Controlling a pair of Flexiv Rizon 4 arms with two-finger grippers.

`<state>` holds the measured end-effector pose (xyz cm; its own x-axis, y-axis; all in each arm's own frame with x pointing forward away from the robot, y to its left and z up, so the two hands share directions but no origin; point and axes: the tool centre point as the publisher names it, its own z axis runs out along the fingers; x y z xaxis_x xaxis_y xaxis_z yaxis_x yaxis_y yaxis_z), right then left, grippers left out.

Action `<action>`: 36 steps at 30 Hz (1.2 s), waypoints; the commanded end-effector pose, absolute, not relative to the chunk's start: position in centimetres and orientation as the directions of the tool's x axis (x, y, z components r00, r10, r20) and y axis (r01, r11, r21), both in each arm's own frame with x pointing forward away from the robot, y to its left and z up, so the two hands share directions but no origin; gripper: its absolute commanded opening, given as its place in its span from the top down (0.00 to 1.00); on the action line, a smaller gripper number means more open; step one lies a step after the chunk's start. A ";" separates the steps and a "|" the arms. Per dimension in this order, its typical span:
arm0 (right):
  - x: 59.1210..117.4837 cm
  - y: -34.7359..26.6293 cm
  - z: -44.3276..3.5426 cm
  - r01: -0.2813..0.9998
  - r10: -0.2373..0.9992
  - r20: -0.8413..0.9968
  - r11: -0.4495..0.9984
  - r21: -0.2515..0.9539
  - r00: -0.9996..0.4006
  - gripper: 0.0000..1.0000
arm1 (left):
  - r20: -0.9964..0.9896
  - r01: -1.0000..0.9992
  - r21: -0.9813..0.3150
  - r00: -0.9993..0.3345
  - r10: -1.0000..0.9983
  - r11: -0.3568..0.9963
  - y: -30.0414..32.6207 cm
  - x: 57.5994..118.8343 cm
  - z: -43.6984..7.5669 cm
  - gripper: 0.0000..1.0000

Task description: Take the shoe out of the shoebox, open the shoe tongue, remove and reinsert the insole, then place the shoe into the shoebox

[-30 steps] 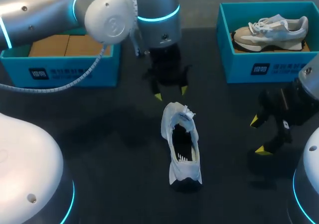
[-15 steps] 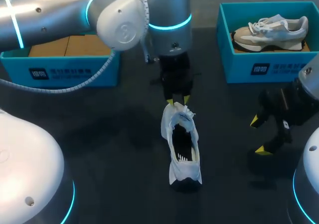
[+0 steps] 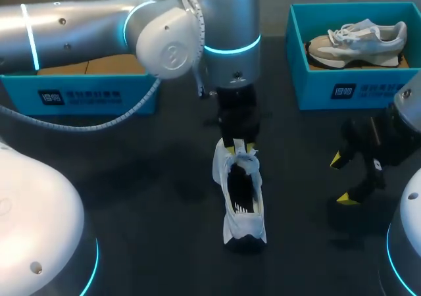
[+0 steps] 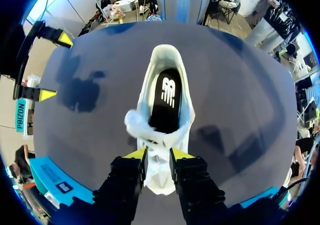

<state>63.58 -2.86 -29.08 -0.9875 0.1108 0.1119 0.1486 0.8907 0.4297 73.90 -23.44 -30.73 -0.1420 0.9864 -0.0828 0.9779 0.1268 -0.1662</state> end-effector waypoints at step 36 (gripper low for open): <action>63.4 -2.8 -29.1 0.150 0.113 0.109 0.892 0.427 -0.988 0.00 | -0.086 0.960 -0.262 -0.125 0.988 0.099 -22.5 68.8 -33.6 0.80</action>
<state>63.58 -2.86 -29.08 -0.9875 0.1108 0.1119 0.1486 0.8907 0.4297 68.79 -22.50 -34.00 -0.1248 0.9886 -0.0845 0.9585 0.0981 -0.2678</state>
